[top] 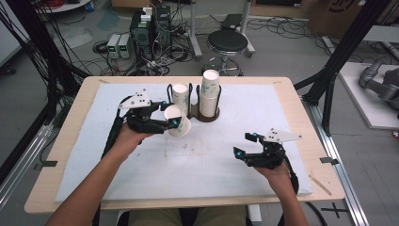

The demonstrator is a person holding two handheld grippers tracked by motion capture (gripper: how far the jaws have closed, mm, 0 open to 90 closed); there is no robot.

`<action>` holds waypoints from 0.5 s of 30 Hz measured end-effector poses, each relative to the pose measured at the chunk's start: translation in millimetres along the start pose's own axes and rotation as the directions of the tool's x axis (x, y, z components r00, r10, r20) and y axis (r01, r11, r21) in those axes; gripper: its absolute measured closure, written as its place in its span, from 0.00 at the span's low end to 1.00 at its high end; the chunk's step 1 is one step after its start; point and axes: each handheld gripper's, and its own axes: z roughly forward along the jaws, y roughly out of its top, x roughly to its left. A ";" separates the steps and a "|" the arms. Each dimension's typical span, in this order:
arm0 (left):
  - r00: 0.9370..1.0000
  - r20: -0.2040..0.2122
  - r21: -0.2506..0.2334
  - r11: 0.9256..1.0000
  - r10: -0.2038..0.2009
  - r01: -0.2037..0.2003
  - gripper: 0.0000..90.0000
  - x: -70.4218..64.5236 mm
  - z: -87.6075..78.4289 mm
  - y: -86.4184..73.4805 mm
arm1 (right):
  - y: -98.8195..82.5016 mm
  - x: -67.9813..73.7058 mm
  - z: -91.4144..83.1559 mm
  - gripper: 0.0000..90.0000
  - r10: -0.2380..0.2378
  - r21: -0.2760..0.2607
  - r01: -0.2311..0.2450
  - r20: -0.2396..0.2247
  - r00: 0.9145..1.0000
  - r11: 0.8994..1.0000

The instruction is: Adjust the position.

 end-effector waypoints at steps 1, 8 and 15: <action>1.000 0.002 0.005 1.000 0.001 -0.001 0.40 -2.5 0.0 -1.9 | 2.0 2.9 3.0 0.23 -0.011 0.001 0.011 -0.018 1.000 1.000; 1.000 0.018 0.034 0.999 0.009 -0.009 0.40 -20.8 -0.4 -14.4 | 14.9 23.2 26.7 0.23 -0.058 0.011 0.060 -0.130 0.990 0.998; 0.999 0.037 0.033 0.999 0.011 -0.013 0.40 -31.3 -1.6 -16.3 | 19.8 35.2 45.7 0.23 -0.107 0.030 0.115 -0.202 0.974 0.993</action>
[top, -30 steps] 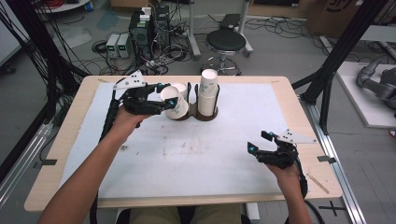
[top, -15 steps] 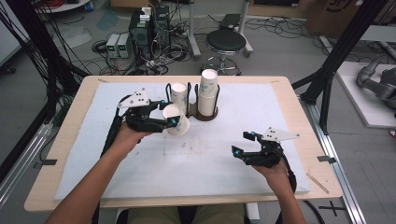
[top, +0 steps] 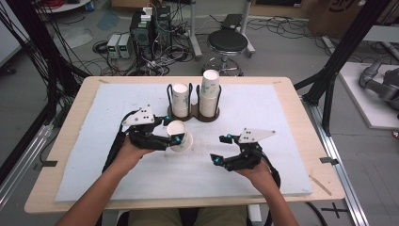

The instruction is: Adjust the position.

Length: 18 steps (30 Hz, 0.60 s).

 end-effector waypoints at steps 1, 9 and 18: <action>1.000 0.003 -0.004 1.000 -0.001 0.001 0.40 -1.4 0.0 0.1 | 0.9 1.4 2.4 0.23 -0.002 0.007 0.002 -0.015 1.000 1.000; 0.999 0.053 0.015 1.000 0.002 -0.003 0.40 -8.9 6.4 -2.4 | 12.5 7.5 28.5 0.23 -0.061 0.030 0.063 -0.066 0.996 0.998; 0.994 0.111 0.032 0.999 -0.018 0.014 0.40 -15.1 17.7 -3.3 | 16.3 10.0 39.2 0.23 -0.099 0.017 0.101 -0.090 0.991 0.995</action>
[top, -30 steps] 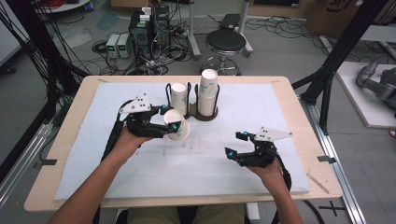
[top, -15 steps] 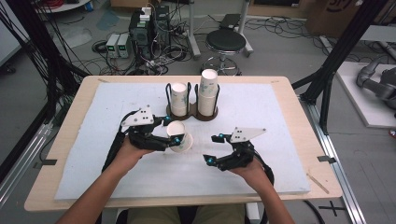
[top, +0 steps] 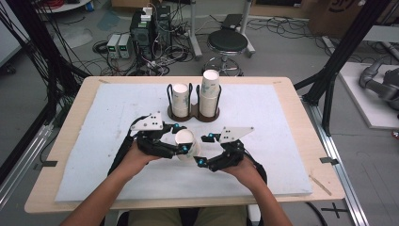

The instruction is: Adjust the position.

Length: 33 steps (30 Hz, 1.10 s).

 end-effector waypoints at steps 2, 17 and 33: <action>1.000 0.015 0.000 1.000 -0.001 0.001 0.40 -1.4 2.8 0.3 | 0.0 1.2 0.3 0.23 -0.004 0.000 0.004 -0.005 1.000 1.000; 0.996 0.085 -0.013 1.000 0.005 -0.004 0.41 -9.2 13.1 3.8 | -0.6 6.1 9.8 0.30 -0.047 0.000 0.047 -0.065 0.997 0.999; 0.998 0.058 0.024 1.000 -0.009 0.008 0.17 -6.8 5.2 -1.7 | -0.9 6.2 6.1 0.39 -0.066 0.070 0.070 -0.067 0.996 0.995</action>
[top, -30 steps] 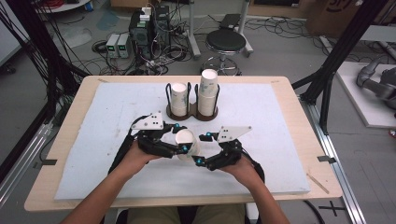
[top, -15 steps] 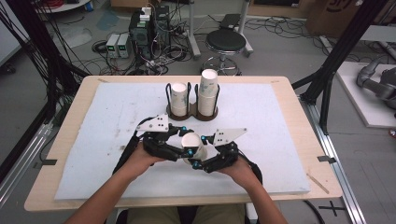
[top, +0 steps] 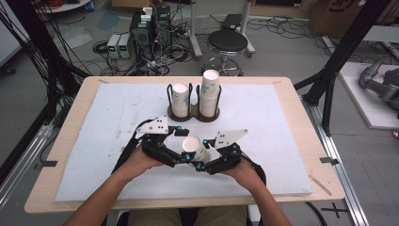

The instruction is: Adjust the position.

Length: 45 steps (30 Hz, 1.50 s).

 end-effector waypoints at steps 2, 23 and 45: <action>1.000 0.000 0.002 1.000 0.003 -0.003 0.17 0.9 -2.4 -0.2 | 0.6 -0.9 -2.6 0.39 -0.009 0.032 0.009 0.000 1.000 0.999; 0.999 0.037 0.062 0.998 0.024 -0.026 0.18 2.7 -13.5 -1.6 | 39.5 -8.8 -9.8 0.41 -0.097 0.248 0.120 -0.102 0.990 0.961; 0.996 0.062 0.168 0.983 0.060 -0.069 0.24 1.4 -5.1 -6.3 | 75.3 3.1 16.5 0.40 -0.231 0.561 0.279 -0.157 0.960 0.780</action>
